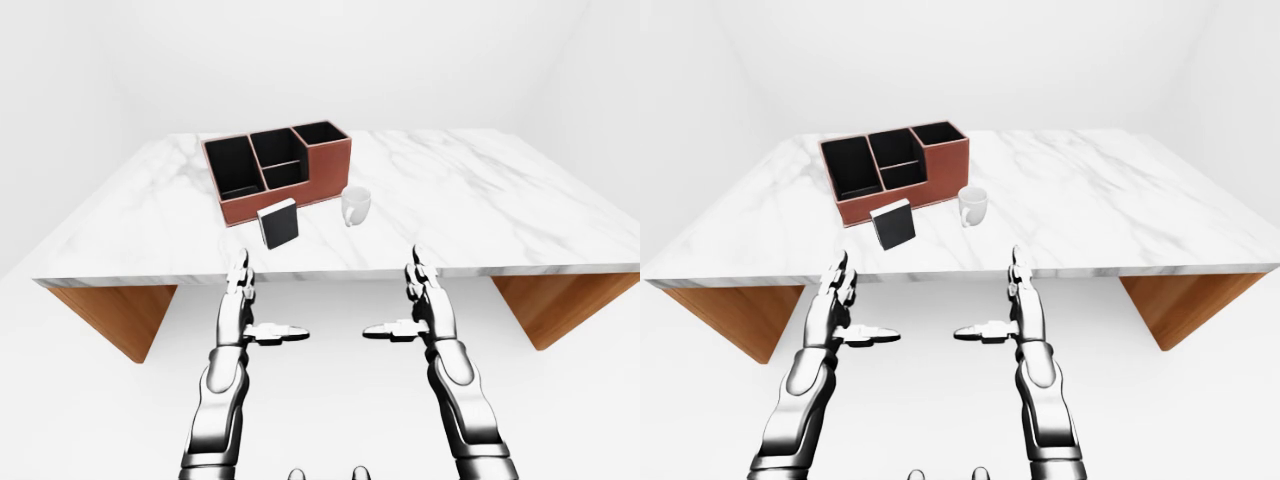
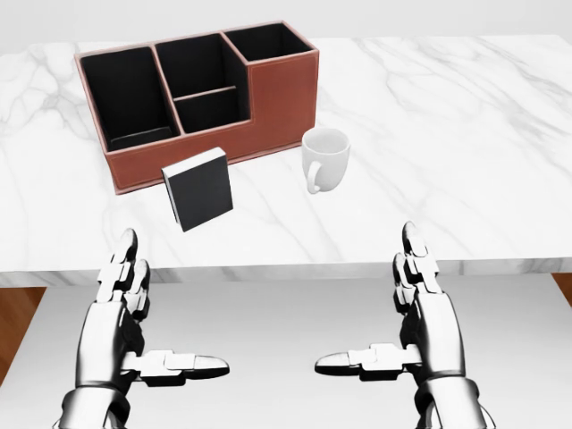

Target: Pick up the book and place it in the front compartment of the caddy.

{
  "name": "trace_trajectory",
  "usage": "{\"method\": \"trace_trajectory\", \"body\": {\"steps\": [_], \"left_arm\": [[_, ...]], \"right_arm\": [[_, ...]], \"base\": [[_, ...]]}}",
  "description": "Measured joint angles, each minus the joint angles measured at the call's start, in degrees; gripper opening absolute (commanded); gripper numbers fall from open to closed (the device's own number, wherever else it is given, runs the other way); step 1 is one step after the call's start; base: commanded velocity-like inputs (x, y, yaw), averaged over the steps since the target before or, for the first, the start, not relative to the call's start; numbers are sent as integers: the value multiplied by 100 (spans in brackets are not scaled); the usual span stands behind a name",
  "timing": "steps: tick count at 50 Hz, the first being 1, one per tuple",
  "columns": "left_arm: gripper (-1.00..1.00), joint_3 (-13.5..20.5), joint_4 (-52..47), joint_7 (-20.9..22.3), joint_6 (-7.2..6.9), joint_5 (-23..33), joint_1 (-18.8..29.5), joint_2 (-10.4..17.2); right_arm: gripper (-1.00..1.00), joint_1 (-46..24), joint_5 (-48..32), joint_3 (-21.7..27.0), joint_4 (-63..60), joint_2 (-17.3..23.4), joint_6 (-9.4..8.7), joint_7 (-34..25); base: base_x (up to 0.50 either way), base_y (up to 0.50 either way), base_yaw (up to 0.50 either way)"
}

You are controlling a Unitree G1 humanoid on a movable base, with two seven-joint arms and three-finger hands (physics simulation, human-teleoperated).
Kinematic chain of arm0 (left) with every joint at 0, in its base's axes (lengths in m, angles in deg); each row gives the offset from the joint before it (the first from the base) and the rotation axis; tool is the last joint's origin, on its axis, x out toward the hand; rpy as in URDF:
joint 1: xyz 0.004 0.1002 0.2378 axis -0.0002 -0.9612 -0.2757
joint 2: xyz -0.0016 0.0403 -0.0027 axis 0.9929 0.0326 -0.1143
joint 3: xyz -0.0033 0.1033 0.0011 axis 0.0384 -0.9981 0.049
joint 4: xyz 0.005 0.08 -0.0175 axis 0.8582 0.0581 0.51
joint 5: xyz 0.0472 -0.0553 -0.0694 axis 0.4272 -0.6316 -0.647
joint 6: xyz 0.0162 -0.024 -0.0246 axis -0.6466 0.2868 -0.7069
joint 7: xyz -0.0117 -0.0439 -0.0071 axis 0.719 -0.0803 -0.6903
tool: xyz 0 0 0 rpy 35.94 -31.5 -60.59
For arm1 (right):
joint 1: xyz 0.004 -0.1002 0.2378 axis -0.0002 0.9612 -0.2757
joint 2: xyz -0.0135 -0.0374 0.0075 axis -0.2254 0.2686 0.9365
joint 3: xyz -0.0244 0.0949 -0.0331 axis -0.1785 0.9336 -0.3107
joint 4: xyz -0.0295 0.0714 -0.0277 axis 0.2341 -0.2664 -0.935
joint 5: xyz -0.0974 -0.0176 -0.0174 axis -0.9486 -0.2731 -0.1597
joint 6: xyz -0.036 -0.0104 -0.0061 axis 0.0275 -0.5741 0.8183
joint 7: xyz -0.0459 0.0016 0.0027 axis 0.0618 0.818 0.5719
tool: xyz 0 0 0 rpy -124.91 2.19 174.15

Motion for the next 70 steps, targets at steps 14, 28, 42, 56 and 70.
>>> {"method": "trace_trajectory", "body": {"steps": [14, 28, 42, 56, 70], "left_arm": [[100, 134, -327, 128, -248, -88, -41, 67], [100, 298, -706, 185, -475, -210, 5, 129], [100, 470, -1020, 215, -475, -335, 92, 207], [100, 606, -1507, 262, -475, -391, 82, 263], [100, 673, -1738, 301, -475, -413, 107, 279]], "right_arm": [[100, 101, 62, 122, -519, 60, -405, -144], [100, 185, 25, 154, -1088, 69, -405, -180], [100, 237, 11, 141, -1611, 64, -405, -221], [100, 321, 92, 146, -2310, 61, -405, -336], [100, 362, 256, 169, -2705, 65, -405, -490]], "base": [[0, 0, 0], [0, 0, 0], [0, 0, 0], [9, 0, 0], [50, 0, 0]]}}
